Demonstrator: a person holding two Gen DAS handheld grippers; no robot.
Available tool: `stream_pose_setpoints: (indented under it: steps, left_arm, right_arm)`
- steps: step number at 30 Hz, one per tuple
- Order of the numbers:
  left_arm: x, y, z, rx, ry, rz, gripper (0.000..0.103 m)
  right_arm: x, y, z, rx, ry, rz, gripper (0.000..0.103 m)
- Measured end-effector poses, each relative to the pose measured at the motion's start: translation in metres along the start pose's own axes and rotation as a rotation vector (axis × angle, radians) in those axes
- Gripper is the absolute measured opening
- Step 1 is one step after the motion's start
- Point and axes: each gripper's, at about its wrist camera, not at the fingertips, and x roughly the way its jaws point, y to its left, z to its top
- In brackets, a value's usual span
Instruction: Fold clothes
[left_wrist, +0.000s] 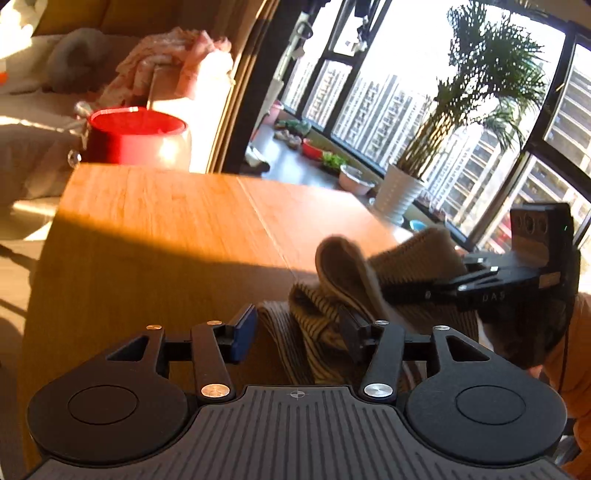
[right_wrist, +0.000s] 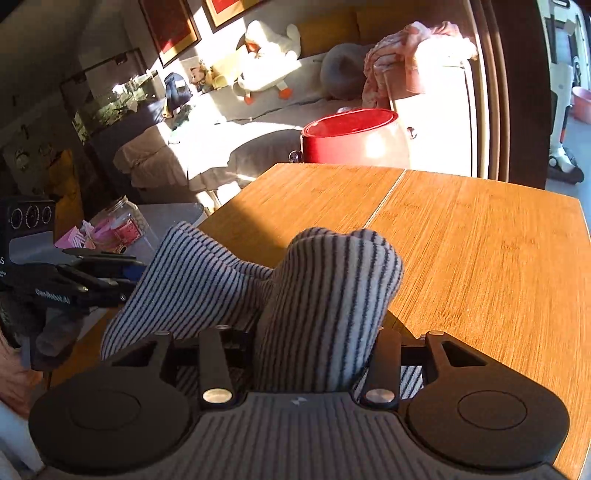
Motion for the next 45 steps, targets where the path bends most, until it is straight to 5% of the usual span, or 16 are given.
stream_pose_setpoints:
  steps: [5,7,11,14,16,17,20,22,25,28,45]
  left_arm:
    - [-0.03,-0.047,0.018,0.095,-0.117,-0.122,0.056]
    - [-0.017,-0.069,0.012,0.156,-0.07,-0.182,0.058]
    - [0.047,-0.081,-0.015,0.157,0.088,-0.111,0.055]
    - [0.058,-0.07,-0.018,0.124,0.1,-0.112,0.056]
    - [0.061,-0.072,-0.015,0.128,0.096,-0.112,0.059]
    - [0.061,-0.072,-0.014,0.129,0.095,-0.113,0.061]
    - [0.064,-0.071,-0.013,0.132,0.09,-0.115,0.066]
    - [0.063,-0.07,-0.014,0.132,0.086,-0.113,0.067]
    - [0.062,-0.067,-0.016,0.136,0.081,-0.104,0.067]
    - [0.061,-0.066,-0.016,0.143,0.083,-0.098,0.068]
    - [0.076,-0.06,0.004,0.107,0.048,-0.103,0.069]
  right_arm:
    - [-0.003,-0.01,-0.008,0.055,-0.045,-0.01,0.043]
    - [-0.002,-0.013,-0.01,0.072,-0.057,-0.013,0.045]
    - [-0.011,-0.015,-0.01,0.07,-0.088,-0.053,0.059]
    - [-0.04,-0.005,-0.005,-0.024,-0.179,-0.242,0.065]
    - [-0.063,0.019,-0.003,-0.169,-0.314,-0.456,0.065]
    - [-0.07,0.03,-0.001,-0.223,-0.369,-0.491,0.065]
    - [-0.075,0.048,0.008,-0.223,-0.392,-0.339,0.058]
    - [-0.054,0.042,0.011,-0.156,-0.323,-0.264,0.057]
    - [0.001,0.001,-0.007,-0.016,-0.164,-0.32,0.053]
    - [0.004,-0.032,-0.029,0.145,-0.227,-0.248,0.059]
    - [-0.002,-0.019,-0.037,0.112,-0.24,-0.305,0.073]
